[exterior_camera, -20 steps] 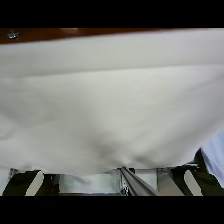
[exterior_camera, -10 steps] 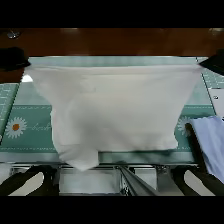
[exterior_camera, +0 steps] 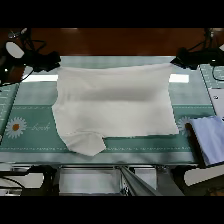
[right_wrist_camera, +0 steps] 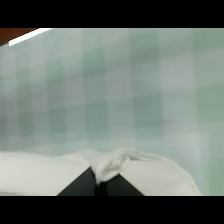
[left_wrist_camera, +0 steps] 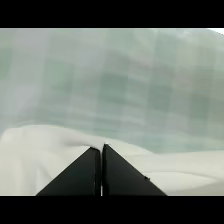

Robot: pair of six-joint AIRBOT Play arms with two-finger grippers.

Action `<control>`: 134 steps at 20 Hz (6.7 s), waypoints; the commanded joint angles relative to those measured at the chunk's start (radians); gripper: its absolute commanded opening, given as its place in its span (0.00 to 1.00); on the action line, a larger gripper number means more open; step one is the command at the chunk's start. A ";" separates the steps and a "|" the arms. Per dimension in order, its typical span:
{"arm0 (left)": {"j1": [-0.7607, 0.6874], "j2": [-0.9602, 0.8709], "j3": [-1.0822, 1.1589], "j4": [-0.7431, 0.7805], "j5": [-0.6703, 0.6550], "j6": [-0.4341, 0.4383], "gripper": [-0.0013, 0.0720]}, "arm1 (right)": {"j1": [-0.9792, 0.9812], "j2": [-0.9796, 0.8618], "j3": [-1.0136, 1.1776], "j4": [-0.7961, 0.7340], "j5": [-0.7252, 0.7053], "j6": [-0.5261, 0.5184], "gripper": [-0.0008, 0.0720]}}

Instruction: Fold the shirts.

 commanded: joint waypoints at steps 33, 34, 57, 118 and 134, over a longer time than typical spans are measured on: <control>0.404 0.340 -0.739 -0.208 -0.496 0.310 0.97 | -0.213 0.477 -0.775 -0.103 0.077 -0.065 0.87; 0.445 0.391 -0.811 -0.290 -0.463 0.340 0.97 | -0.206 0.522 -0.851 -0.026 0.040 -0.101 0.87; 0.119 0.517 -1.112 -0.483 -0.296 0.425 0.05 | -0.412 0.624 -0.985 -0.273 0.195 0.052 0.87; 0.219 0.743 -0.779 -0.510 -0.139 0.399 0.97 | -0.122 -0.126 -0.236 0.030 0.237 -0.026 0.87; -0.497 0.251 -0.431 -0.451 0.249 0.390 0.05 | -0.089 0.691 -0.641 -0.191 0.198 -0.036 0.04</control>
